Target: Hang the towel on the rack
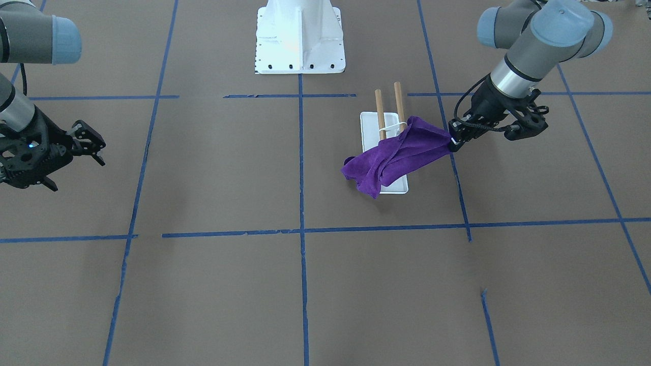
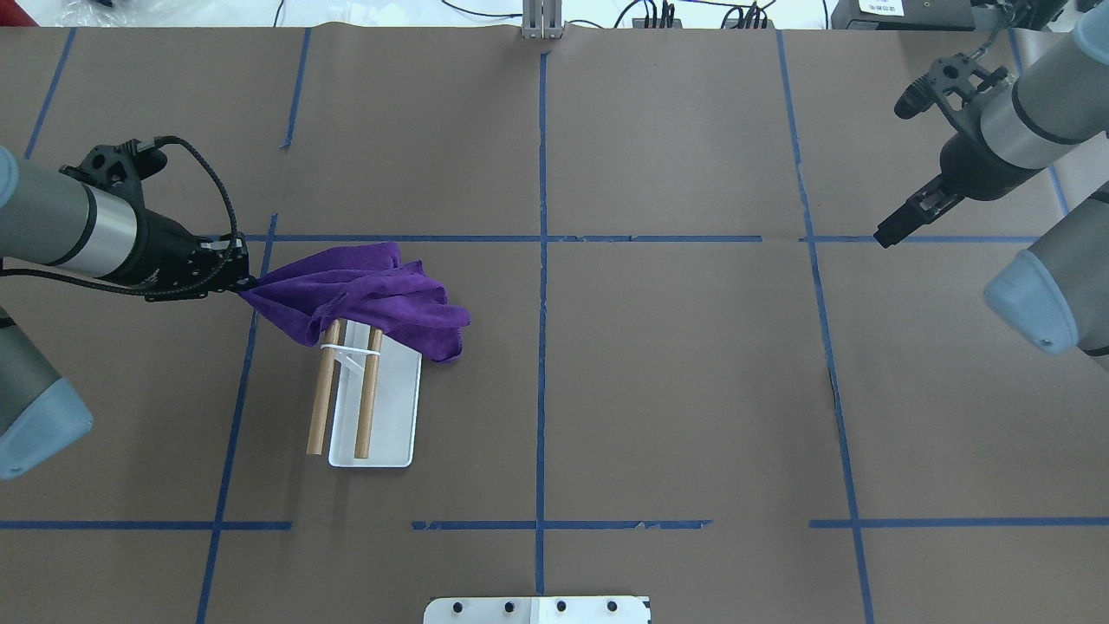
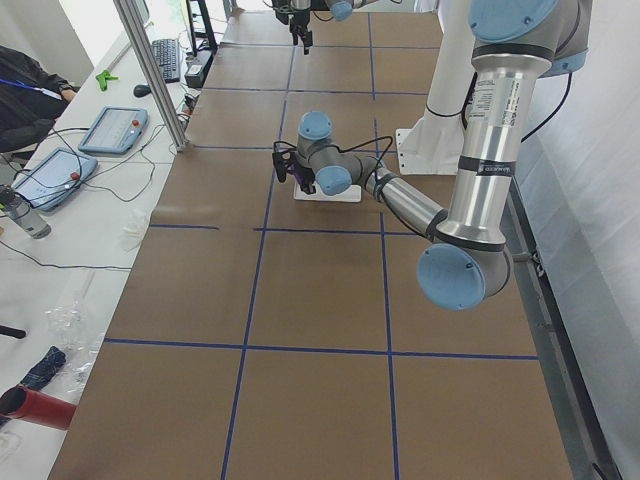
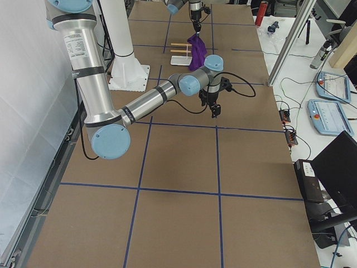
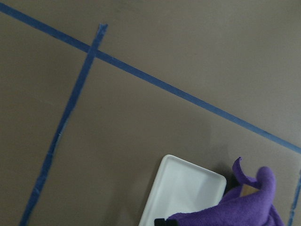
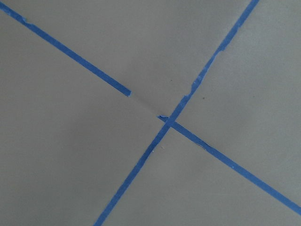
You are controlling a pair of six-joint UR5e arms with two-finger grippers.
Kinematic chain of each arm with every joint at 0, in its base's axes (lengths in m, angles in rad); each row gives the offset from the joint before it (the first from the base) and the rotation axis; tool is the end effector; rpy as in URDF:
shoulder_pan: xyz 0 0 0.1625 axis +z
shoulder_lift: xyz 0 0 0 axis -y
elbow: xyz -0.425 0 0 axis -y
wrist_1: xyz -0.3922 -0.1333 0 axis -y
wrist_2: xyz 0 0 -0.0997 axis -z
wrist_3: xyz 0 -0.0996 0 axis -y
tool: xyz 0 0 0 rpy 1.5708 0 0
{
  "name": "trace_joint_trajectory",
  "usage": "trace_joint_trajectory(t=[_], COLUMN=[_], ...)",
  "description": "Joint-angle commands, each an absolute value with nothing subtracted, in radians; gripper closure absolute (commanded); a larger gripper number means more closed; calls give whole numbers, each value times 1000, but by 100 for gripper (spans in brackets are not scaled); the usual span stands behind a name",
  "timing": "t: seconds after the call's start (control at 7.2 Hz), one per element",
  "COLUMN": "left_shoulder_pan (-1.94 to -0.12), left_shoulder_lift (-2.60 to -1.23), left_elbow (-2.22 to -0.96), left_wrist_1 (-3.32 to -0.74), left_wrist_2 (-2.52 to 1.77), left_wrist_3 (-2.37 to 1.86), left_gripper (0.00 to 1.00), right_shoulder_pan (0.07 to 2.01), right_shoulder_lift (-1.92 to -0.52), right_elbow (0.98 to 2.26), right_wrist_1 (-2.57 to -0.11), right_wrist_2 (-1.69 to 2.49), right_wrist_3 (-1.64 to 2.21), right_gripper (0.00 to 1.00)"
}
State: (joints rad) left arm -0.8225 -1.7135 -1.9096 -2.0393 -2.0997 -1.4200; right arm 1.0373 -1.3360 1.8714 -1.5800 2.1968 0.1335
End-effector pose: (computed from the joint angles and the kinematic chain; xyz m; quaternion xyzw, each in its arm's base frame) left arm 0.3038 -0.4493 0.3705 0.0010 0.4989 -0.1700 0.8498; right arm -0.2218 -0.5228 0.3955 0.1365 -0.3619 -0.2610 0.8845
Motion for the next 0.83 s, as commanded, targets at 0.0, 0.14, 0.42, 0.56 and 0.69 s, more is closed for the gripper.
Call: trace_joint_trajectory(t=[0.0,0.14,0.42,0.56,0.69], left_shoulder_pan=[-824,-824,-827,-856,-897], left_shoulder_lift=[-1713,-1712,-1704,-1663,-1617], left_elbow=[-1902,-1902,-1901,-1908,-1910], left_wrist_1=[-2039,-2040,-2040,-2039,-2039], left_wrist_2=[-2097,-2092,-2083,-2089,-2095], left_wrist_3=[-1401,-1399,-1366,-1227,-1053], left_gripper=[45,0,0,0,0], right_shoulder_pan=[1046,1048,1064,1098,1135], right_shoulder_lift=[-1353,-1356,-1370,-1388,-1425], right_elbow=[1867,1867,1865,1859,1850], right_wrist_1=[-1580,-1580,-1582,-1580,-1582], right_wrist_2=[2197,2198,2201,2209,2217], right_wrist_3=[110,110,109,100,27], right_gripper=[0,0,0,0,0])
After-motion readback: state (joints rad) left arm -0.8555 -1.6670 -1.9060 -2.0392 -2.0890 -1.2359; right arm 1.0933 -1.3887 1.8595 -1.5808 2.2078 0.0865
